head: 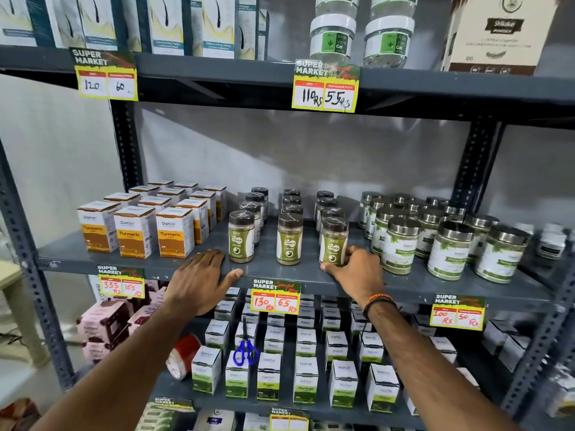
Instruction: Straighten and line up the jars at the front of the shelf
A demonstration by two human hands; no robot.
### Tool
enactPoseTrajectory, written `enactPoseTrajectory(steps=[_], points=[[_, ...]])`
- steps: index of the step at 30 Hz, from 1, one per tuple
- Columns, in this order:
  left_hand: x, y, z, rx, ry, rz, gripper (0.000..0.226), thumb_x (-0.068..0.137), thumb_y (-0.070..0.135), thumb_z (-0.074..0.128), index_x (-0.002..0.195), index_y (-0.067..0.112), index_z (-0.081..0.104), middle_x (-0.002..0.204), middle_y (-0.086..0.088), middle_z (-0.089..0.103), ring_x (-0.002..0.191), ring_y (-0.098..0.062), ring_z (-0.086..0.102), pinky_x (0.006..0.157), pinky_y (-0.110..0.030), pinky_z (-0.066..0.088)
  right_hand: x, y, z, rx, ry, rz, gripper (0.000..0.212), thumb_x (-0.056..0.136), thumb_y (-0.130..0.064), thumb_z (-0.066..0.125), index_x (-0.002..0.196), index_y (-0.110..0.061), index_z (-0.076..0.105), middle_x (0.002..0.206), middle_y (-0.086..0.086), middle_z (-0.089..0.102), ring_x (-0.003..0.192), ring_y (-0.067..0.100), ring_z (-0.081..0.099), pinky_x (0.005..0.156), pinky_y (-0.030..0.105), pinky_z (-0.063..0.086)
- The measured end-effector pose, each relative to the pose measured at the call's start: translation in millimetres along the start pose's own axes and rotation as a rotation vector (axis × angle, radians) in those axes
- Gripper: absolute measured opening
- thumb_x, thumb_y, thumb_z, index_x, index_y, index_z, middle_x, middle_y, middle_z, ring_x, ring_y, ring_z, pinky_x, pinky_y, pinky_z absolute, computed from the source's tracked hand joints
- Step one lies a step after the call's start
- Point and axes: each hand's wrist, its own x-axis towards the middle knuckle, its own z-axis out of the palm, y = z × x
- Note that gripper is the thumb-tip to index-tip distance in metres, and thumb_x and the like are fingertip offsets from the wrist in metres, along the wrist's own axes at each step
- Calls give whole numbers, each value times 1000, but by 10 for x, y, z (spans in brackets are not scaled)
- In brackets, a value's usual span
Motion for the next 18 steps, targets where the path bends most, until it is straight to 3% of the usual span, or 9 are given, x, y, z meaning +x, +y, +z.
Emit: enactPoseTrajectory(steps=[13, 18], points=[[-15, 3, 8, -12, 19, 0, 95, 94, 78, 10, 150, 10, 43, 154, -13, 51, 140, -28, 48, 113, -45, 40, 45, 37, 1, -31, -10, -1, 49, 73, -53, 85, 105, -18, 75, 97, -2, 78, 84, 16, 73, 76, 35, 62], [-12, -16, 34, -25, 15, -2, 95, 94, 79, 10, 149, 9, 44, 152, -13, 52, 137, -28, 50, 112, -45, 41, 37, 50, 15, -18, -45, 27, 52, 67, -59, 86, 98, -19, 73, 93, -3, 78, 83, 15, 73, 74, 35, 62]])
